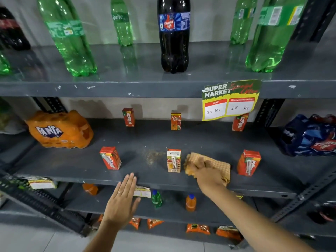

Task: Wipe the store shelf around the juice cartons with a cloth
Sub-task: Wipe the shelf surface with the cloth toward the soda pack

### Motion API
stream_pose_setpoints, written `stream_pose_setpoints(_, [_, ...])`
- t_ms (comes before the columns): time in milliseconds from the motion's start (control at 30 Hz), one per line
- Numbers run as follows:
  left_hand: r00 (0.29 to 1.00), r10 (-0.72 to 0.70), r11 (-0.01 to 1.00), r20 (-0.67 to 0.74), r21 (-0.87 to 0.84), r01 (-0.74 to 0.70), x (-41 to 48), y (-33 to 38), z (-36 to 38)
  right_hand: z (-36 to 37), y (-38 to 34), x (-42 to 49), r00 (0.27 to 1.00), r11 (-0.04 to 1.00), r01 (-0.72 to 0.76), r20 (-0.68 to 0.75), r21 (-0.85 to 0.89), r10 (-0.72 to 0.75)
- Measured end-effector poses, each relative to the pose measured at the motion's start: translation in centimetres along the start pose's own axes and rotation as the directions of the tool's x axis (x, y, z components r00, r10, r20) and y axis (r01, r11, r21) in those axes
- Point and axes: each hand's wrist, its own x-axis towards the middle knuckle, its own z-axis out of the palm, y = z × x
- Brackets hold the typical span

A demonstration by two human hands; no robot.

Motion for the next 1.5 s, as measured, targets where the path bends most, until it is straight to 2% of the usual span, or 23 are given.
stream_pose_setpoints(100, [0.999, 0.020, 1.000, -0.039, -0.019, -0.021, -0.4, -0.3, 0.3, 0.7, -2.1, -5.6, 0.987, 0.987, 0.163, 0.000, -0.009, -0.163])
stream_pose_setpoints(167, [0.998, 0.026, 0.999, -0.050, -0.032, -0.028, -0.7, -0.7, 0.6, 0.8, -2.4, -8.7, 0.980, 0.976, 0.200, -0.016, 0.080, -0.200])
stream_pose_setpoints(267, [0.998, 0.021, 0.999, -0.054, -0.042, -0.023, -1.3, -2.0, 0.9, -2.3, -0.3, -9.1, 0.998, 0.920, -0.041, 0.059, 0.389, 0.020])
stream_pose_setpoints(333, [0.998, 0.016, 0.999, -0.052, -0.051, -0.019, -1.7, -3.2, 0.9, -5.4, 1.6, -7.1, 0.983, 0.914, -0.184, 0.063, 0.363, 0.173])
stream_pose_setpoints(467, [0.997, 0.071, 0.996, -0.009, -0.052, -0.071, -1.8, -5.2, 0.6, -7.0, 1.6, -2.9, 0.893, 0.850, -0.399, -0.066, 0.344, 0.445])
stream_pose_setpoints(600, [0.988, 0.143, 0.988, 0.051, -0.058, -0.140, -1.6, -6.6, 0.5, -3.4, -3.2, -1.6, 0.866, 0.843, -0.500, 0.107, 0.198, 0.488])
stream_pose_setpoints(667, [0.979, 0.195, 0.980, 0.061, -0.041, -0.193, -1.4, -7.7, 0.7, -2.0, -5.5, -2.1, 0.853, 0.850, -0.519, 0.115, 0.089, 0.508])
stream_pose_setpoints(767, [0.955, 0.289, 0.957, 0.065, -0.041, -0.287, -0.9, -9.3, 0.8, -1.2, -9.3, -3.6, 0.839, 0.836, -0.543, 0.092, 0.078, 0.536])
stream_pose_setpoints(833, [0.942, 0.327, 0.945, 0.073, -0.040, -0.325, -0.6, -10.0, 0.7, -1.3, -12.1, -4.8, 0.855, 0.844, -0.519, 0.078, 0.136, 0.513])
stream_pose_setpoints(933, [0.939, 0.335, 0.942, 0.073, -0.050, -0.332, -0.7, -9.9, 0.8, -4.4, -15.8, -5.0, 0.954, 0.917, -0.289, 0.160, 0.274, 0.253])
stream_pose_setpoints(1000, [0.943, 0.325, 0.945, 0.075, -0.068, -0.320, -0.9, -9.7, 1.0, -7.8, -17.6, -3.3, 0.974, 0.910, -0.174, 0.202, 0.377, 0.102])
stream_pose_setpoints(1067, [0.947, 0.315, 0.947, 0.066, -0.084, -0.309, -1.0, -9.7, 1.2, -10.2, -18.6, -0.2, 0.989, 0.920, -0.143, 0.077, 0.364, 0.123])
stream_pose_setpoints(1167, [0.944, 0.324, 0.945, 0.071, -0.066, -0.319, -0.9, -9.8, 1.0, -11.7, -19.0, 4.7, 0.969, 0.938, -0.121, -0.165, 0.326, 0.183])
stream_pose_setpoints(1233, [0.946, 0.317, 0.948, 0.063, -0.048, -0.314, -0.9, -9.7, 0.9, -10.9, -18.7, 7.2, 0.970, 0.949, -0.123, -0.166, 0.291, 0.177])
stream_pose_setpoints(1300, [0.951, 0.304, 0.952, 0.052, -0.044, -0.302, -1.0, -9.6, 1.0, -9.3, -19.0, 8.5, 0.986, 0.967, -0.121, -0.082, 0.223, 0.142])
stream_pose_setpoints(1400, [0.954, 0.297, 0.954, 0.039, -0.051, -0.295, -1.1, -9.7, 1.3, -6.6, -19.7, 8.2, 0.996, 0.991, -0.041, -0.078, 0.126, 0.051])
stream_pose_setpoints(1500, [0.956, 0.290, 0.957, 0.029, -0.036, -0.289, -1.0, -9.4, 1.5, -5.9, -20.5, 5.4, 0.996, 0.989, 0.056, -0.077, 0.136, -0.046])
